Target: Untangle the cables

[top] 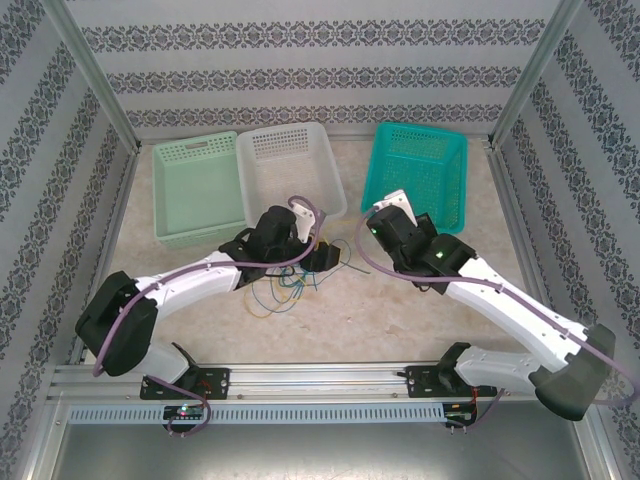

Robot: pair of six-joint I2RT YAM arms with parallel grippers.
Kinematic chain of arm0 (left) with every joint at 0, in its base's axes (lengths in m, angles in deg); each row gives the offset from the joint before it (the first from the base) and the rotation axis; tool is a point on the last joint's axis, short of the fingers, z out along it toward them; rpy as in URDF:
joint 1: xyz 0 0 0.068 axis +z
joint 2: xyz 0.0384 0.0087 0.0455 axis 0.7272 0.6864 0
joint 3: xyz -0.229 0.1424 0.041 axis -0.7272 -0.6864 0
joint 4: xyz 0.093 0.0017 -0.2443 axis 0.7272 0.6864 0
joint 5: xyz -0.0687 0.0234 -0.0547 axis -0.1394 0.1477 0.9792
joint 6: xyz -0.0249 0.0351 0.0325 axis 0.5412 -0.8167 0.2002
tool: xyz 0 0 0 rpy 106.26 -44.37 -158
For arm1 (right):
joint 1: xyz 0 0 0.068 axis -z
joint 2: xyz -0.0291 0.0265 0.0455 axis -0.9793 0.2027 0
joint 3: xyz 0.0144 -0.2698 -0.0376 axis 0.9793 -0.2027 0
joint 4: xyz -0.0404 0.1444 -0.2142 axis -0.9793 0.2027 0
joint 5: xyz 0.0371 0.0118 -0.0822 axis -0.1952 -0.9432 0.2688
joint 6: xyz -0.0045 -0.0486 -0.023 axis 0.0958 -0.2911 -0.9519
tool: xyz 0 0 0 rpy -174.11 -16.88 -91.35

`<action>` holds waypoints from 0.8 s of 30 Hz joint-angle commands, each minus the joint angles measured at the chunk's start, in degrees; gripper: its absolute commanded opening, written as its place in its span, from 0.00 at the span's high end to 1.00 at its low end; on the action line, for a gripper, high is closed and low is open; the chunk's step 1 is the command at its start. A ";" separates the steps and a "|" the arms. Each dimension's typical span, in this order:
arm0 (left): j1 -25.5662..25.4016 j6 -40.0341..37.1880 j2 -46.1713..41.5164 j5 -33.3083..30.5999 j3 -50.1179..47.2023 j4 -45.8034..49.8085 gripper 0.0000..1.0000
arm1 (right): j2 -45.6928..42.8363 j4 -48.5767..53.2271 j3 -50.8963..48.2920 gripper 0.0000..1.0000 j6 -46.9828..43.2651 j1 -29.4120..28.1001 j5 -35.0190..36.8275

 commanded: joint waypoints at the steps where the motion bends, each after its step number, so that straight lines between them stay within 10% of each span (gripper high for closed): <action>1: -1.16 2.23 -3.50 1.18 -3.27 -4.11 0.29 | 1.09 1.28 1.53 1.00 0.52 -0.85 4.34; 21: -8.31 -7.04 7.54 -11.03 4.42 5.74 0.31 | 0.00 4.40 4.56 1.00 5.49 -0.49 -3.33; 24: -8.26 -7.16 10.33 -12.81 6.07 6.40 0.45 | -0.56 4.68 3.96 1.00 5.76 -0.23 -4.08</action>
